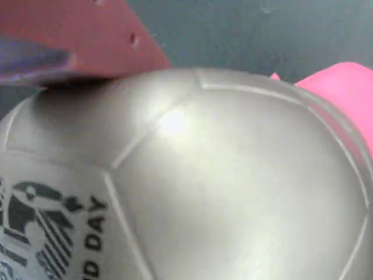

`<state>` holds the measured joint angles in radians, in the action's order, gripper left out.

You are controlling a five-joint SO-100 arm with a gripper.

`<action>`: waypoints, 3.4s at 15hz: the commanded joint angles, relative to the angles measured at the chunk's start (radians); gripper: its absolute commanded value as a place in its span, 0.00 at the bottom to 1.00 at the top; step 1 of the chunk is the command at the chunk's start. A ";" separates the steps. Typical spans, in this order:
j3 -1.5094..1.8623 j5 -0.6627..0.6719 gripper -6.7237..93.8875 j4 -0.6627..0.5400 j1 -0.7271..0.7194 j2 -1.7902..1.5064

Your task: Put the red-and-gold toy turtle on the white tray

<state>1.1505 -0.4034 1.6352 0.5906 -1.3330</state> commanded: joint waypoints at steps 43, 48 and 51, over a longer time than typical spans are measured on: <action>-0.069 0.230 0.58 -0.245 -0.977 0.120; -0.074 0.210 0.07 -0.273 -0.971 0.107; 0.015 0.158 0.07 -0.459 -0.945 -0.097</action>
<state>1.1198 -0.2224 1.2809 -0.3651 -1.1766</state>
